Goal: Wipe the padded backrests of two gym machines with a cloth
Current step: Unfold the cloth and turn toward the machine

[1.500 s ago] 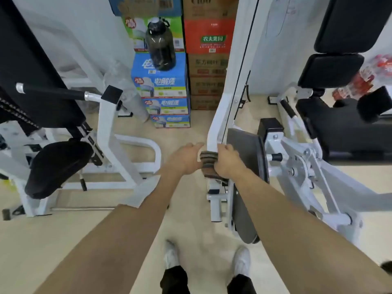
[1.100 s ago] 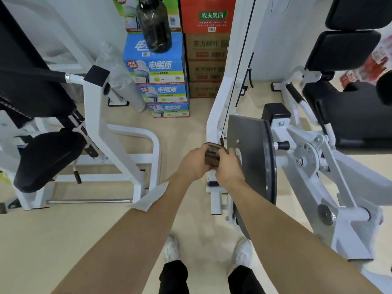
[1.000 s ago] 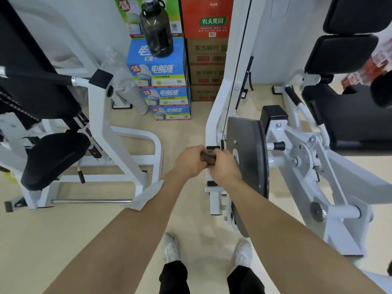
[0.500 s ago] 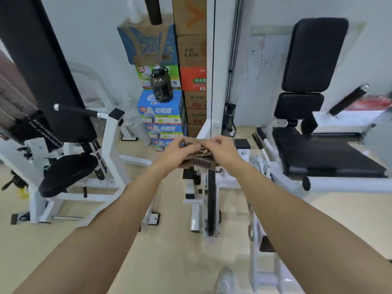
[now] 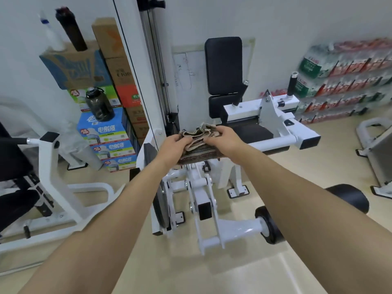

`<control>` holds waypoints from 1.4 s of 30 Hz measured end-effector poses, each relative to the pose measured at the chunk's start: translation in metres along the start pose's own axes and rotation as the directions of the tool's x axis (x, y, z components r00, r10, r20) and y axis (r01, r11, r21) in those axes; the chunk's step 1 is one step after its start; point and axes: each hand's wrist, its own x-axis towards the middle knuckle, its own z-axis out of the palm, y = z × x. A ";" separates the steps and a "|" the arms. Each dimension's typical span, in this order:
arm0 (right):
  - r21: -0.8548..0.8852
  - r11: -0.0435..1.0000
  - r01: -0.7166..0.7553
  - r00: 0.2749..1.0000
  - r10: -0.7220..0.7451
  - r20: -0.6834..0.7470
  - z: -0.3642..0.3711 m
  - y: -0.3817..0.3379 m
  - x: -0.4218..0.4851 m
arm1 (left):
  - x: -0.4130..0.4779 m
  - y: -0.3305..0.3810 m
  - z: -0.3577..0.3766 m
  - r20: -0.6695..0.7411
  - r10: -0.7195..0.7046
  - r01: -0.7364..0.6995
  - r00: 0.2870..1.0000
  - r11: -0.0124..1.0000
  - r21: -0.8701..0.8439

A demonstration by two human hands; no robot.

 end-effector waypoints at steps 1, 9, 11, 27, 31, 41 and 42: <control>0.010 1.000 0.018 1.000 -0.018 -0.012 -0.017 0.002 -0.007 | -0.004 0.009 0.013 0.001 -0.006 0.006 1.000 1.000 -0.004; 0.063 0.996 0.064 0.993 -0.057 -0.100 -0.185 0.039 -0.049 | -0.020 0.087 0.169 0.033 0.050 -0.050 0.998 0.999 -0.023; 0.088 0.994 0.069 0.992 -0.059 -0.111 -0.243 0.054 -0.056 | -0.020 0.109 0.224 -0.008 0.117 -0.117 0.993 0.993 -0.022; -0.406 0.883 0.235 0.929 -0.327 -0.174 -0.641 0.098 -0.032 | 0.049 0.283 0.578 -0.032 0.217 -0.216 0.976 0.976 0.030; -0.503 0.824 0.259 0.912 -0.380 -0.153 -0.691 0.106 0.016 | 0.092 0.304 0.643 0.207 0.319 -0.327 0.925 0.945 0.004; -0.538 0.813 0.221 0.936 -0.332 -0.118 -0.802 0.123 0.219 | 0.282 0.296 0.744 0.247 0.161 -0.171 0.956 0.985 0.020; -0.538 0.816 0.211 0.937 -0.326 -0.126 -0.810 0.123 0.239 | 0.300 0.294 0.745 0.240 0.112 -0.116 0.964 0.993 0.002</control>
